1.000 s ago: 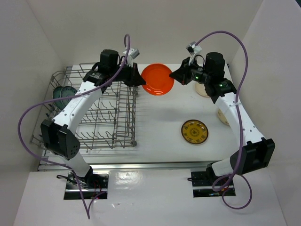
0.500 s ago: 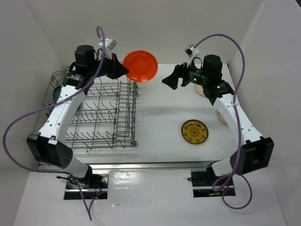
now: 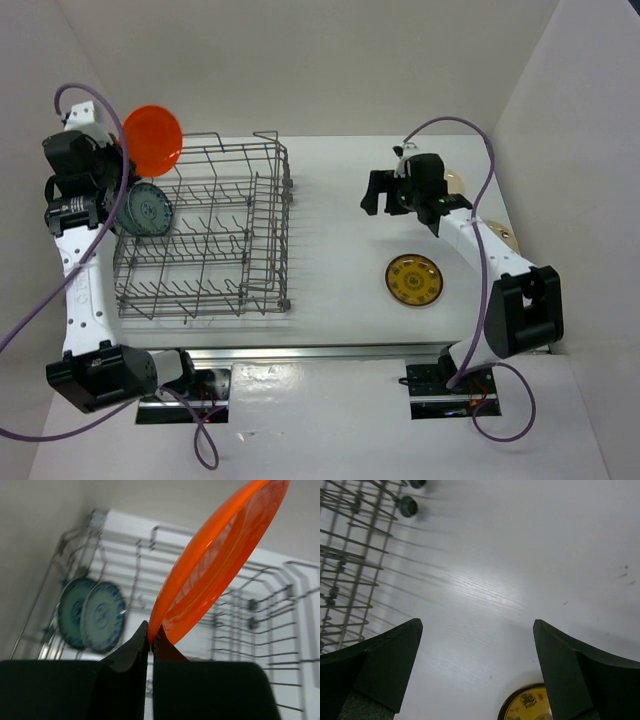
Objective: Load the plates into the dish rack
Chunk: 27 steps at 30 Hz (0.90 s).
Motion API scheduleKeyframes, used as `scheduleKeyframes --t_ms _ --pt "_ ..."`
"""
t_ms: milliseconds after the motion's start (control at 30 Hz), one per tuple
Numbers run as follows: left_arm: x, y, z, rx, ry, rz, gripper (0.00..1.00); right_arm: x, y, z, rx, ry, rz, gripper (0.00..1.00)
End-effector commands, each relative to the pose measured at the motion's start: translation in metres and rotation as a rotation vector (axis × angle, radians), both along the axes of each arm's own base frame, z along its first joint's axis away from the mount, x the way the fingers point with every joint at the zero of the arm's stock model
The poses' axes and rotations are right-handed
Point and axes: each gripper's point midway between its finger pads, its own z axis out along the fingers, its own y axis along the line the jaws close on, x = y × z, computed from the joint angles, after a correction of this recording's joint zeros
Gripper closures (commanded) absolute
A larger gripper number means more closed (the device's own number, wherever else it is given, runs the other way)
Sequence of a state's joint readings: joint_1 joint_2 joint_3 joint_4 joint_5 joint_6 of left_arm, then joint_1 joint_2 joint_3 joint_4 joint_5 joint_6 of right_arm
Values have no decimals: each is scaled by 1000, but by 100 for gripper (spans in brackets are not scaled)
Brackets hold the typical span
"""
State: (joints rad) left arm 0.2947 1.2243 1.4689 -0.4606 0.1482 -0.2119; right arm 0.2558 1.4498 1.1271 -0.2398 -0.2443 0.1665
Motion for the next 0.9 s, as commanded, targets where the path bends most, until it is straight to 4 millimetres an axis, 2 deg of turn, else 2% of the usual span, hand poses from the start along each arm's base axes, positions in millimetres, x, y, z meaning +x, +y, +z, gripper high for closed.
scheduleKeyframes --t_ms 0,67,100,233,267,300,333,367,533,567,867 --pt "-13 45 -41 22 105 162 100 6 -13 -34 -41 69 -116 0" --pt "-12 51 -51 25 128 190 100 5 -15 -48 -47 103 -132 0" --pt "-14 55 -59 29 147 215 100 3 -18 -61 -65 133 -142 0" --pt "-18 69 -87 30 188 299 100 -7 -19 -84 -61 197 -134 0" --pt "-19 73 -96 34 214 323 100 -6 -17 -82 -50 189 -124 0" --pt "-20 80 -94 43 205 353 100 -7 -15 -86 -47 202 -115 0" --pt "-20 86 -105 48 238 378 100 -9 -12 -88 -35 207 -98 0" --pt "-20 89 -104 55 231 393 100 -8 -10 -90 -29 209 -90 0" --pt "-14 102 -122 76 280 438 100 -5 -13 -99 -35 231 -100 0" --pt "-12 107 -132 72 301 445 100 -2 -12 -99 -35 230 -99 0" --pt "1 114 -168 71 387 444 100 2 -19 -100 -13 236 -106 0"
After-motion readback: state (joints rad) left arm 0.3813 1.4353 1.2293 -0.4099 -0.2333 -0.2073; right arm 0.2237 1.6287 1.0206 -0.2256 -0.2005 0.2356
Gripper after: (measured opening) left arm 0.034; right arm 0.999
